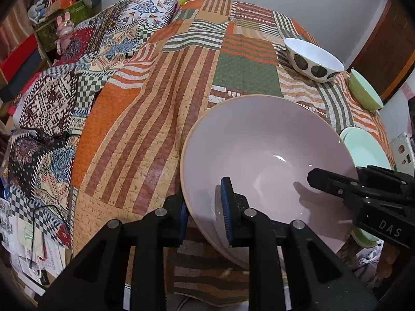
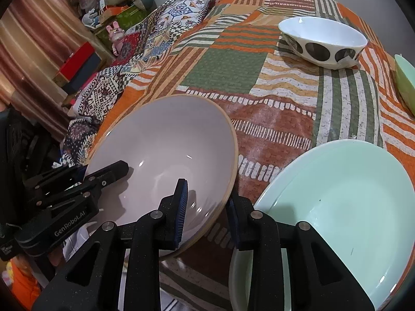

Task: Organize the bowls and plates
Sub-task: 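Lift the pink bowl with both grippers and carry it beside the stacked plates, then lower the pink bowl onto the bedspread and open both grippers, then move both grippers to the white black-dotted bowl and close on its rim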

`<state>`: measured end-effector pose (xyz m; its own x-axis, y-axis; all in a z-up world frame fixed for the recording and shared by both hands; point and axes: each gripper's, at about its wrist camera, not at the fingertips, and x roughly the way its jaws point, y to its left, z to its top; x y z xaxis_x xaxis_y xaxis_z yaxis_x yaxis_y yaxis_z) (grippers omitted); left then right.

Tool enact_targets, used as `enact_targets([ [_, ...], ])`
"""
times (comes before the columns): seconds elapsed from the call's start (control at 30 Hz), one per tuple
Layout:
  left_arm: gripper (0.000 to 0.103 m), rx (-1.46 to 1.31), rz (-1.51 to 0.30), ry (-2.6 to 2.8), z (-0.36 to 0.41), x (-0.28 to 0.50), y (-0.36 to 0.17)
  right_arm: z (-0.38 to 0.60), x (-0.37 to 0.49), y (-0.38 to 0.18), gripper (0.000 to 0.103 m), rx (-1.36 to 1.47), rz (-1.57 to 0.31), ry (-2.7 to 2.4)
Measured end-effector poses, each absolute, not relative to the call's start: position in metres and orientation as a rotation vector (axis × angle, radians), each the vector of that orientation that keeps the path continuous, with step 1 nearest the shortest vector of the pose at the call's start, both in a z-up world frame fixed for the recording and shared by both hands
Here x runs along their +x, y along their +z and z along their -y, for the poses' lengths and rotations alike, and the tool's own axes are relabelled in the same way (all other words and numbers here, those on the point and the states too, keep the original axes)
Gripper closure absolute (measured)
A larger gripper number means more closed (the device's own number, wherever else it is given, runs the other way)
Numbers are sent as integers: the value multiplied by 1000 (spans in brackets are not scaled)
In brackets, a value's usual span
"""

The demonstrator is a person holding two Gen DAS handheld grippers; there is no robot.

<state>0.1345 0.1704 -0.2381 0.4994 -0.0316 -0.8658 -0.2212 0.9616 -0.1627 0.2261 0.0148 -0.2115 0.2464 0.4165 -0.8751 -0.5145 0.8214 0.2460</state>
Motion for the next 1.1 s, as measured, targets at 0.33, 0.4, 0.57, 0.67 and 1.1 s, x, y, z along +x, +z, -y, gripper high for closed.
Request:
enact_targets([
  [0.33,75,-253,-993,165,-175,122,-212,0,220,-188,70,-76,-1099,638],
  [0.4,70,-239,-976,177,-174,120,-204,5,218,-181,69,-66,-1085,636],
  [0.57,64,-196,-919,183,-165,115,-179,19,215,-165,66,-41,-1043,629],
  [0.67,58,-167,-882,173,-156,117,-161,30,215,-153,62,-32,-1001,613],
  [1.1,18,-66,-691,110,-108,154,-85,93,237,-102,60,25,-825,478],
])
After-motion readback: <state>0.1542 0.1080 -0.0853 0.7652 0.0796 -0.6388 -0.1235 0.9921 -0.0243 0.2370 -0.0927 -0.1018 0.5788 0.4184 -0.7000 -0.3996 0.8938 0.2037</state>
